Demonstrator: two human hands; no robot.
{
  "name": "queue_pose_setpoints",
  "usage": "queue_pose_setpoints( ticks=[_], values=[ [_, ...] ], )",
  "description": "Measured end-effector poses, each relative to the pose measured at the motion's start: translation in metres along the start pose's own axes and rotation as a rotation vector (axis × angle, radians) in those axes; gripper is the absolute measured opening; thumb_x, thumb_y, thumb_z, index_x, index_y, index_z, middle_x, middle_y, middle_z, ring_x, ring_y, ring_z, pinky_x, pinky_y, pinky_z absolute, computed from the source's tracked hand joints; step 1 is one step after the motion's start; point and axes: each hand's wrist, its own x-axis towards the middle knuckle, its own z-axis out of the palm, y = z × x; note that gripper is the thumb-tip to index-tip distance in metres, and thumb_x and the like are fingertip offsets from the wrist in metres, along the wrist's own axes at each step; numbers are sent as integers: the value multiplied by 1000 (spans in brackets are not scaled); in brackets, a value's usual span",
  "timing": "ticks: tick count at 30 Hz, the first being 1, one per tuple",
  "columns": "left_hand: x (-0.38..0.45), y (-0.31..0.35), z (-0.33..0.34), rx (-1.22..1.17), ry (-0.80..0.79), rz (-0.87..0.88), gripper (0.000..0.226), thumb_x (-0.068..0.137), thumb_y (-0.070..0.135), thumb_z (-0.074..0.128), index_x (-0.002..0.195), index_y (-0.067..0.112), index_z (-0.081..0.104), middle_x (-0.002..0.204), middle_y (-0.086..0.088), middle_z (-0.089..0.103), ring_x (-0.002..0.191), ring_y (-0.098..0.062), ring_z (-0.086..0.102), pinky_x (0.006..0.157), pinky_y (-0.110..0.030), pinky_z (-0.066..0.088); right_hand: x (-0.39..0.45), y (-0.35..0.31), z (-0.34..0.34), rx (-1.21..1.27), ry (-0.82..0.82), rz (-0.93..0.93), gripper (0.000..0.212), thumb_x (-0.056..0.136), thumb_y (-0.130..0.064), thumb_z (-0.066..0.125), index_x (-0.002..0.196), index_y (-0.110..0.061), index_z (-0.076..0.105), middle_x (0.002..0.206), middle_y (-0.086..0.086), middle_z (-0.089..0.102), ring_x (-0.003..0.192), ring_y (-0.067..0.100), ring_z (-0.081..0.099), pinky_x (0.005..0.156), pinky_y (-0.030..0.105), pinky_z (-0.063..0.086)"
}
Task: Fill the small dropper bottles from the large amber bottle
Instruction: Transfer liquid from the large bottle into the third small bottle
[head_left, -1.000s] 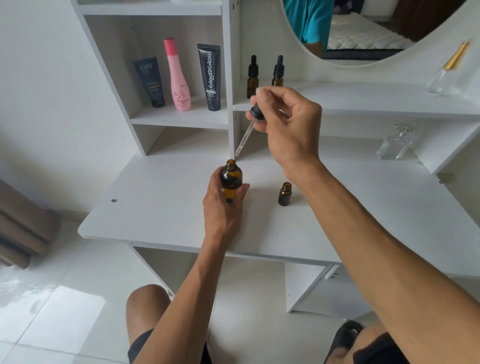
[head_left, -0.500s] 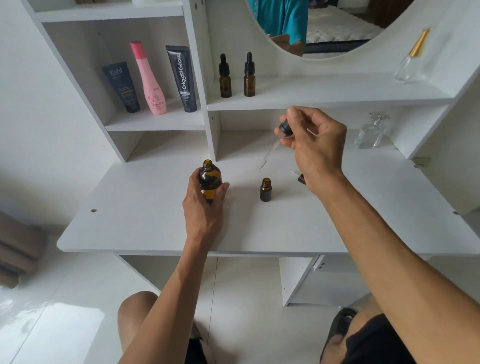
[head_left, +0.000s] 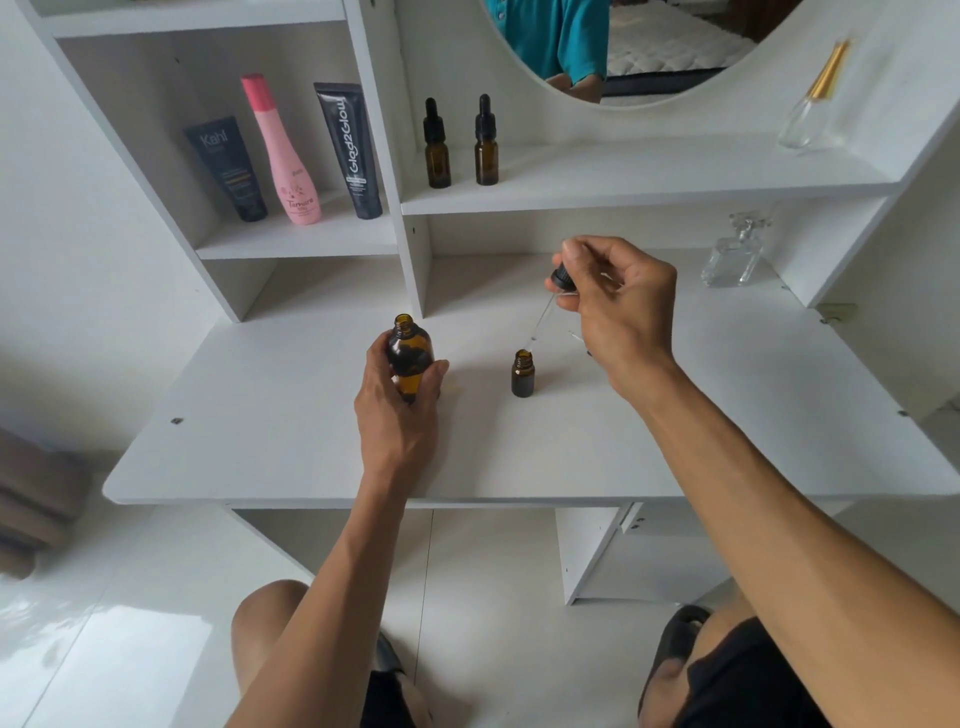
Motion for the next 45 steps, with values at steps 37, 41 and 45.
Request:
queue_pose_setpoints(
  ticks=[37,41,45],
  values=[
    [1,-6,1,-27,-11,-2,48,89,42,68,131,37,46,111,6,68,93,-21,70,88,-45,56,3,7,11,-198,-107,-130,20,92,-30,71,85,-11,75,72,-3,73,73,15,75,74,47,61],
    [1,-6,1,-31,-12,-3,47,88,43,68,130,41,45,111,8,67,93,-21,71,87,-47,56,4,5,12,-223,-122,-151,24,92,-34,70,85,-11,75,73,-1,74,74,17,74,74,47,61],
    [1,-6,1,-31,-12,0,49,89,42,69,131,43,43,112,9,66,95,-20,70,87,-47,57,5,4,12,-249,-129,-172,27,91,-38,70,85,-12,75,74,0,75,75,19,74,72,47,60]
  ],
)
